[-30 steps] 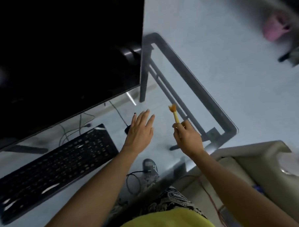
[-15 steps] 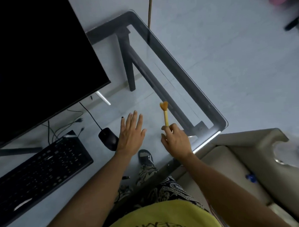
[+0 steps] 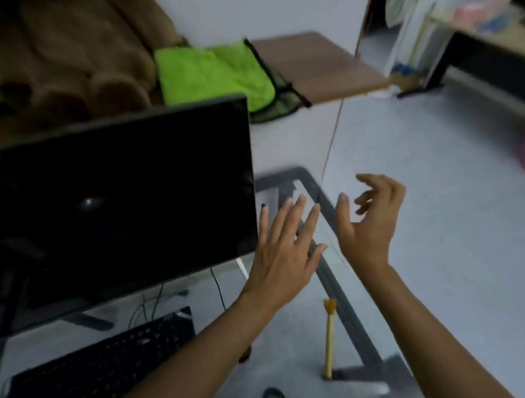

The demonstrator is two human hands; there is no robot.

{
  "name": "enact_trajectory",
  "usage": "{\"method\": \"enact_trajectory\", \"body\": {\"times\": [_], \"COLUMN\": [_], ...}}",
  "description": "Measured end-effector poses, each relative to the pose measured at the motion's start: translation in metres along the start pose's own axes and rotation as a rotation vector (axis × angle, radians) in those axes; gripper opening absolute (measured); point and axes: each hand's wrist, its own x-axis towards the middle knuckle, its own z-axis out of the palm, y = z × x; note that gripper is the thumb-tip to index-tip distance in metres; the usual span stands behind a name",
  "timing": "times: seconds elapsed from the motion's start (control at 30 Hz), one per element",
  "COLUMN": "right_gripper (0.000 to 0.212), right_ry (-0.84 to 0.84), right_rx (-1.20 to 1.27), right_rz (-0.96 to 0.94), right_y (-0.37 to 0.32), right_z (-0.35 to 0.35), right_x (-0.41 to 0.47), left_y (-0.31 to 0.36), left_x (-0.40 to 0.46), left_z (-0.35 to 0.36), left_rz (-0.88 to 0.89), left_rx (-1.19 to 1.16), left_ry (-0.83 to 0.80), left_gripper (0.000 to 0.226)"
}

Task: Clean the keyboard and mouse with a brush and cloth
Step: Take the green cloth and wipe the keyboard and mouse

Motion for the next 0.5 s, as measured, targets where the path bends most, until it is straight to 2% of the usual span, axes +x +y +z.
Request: {"method": "enact_trajectory", "body": {"times": [0.07, 0.13, 0.23, 0.3, 0.37, 0.43, 0.5], "right_gripper": [0.027, 0.026, 0.032, 0.050, 0.084, 0.112, 0.121], "right_ry": [0.124, 0.132, -0.091, -0.363, -0.584, -0.669, -0.659], "right_rx": [0.089, 0.115, 0.013, -0.063, -0.145, -0.213, -0.276], "right_rz": [-0.129, -0.190, -0.159, -0.009, 0.188, 0.268, 0.267], "right_y": [-0.043, -0.078, -0.111, -0.119, -0.120, -0.118, -0.118], "right_z": [0.009, 0.026, 0.068, 0.100, 0.127, 0.147, 0.162], "right_x": [0.075, 0.133, 0.196, 0.218, 0.226, 0.226, 0.221], "left_y": [-0.017, -0.039, -0.076, -0.095, -0.107, -0.112, -0.112], "left_x": [0.058, 0.097, 0.122, 0.120, 0.115, 0.111, 0.113], "left_z": [-0.053, -0.096, -0.129, -0.133, -0.129, -0.125, -0.126], "left_rz": [-0.031, -0.064, -0.166, -0.266, -0.349, -0.375, -0.370], "left_rx": [0.056, 0.145, 0.298, 0.370, 0.431, 0.455, 0.457], "left_ry": [0.175, 0.283, 0.297, 0.230, 0.138, 0.079, 0.080], "left_gripper": [0.055, 0.055, 0.057, 0.060, 0.064, 0.069, 0.070]}}
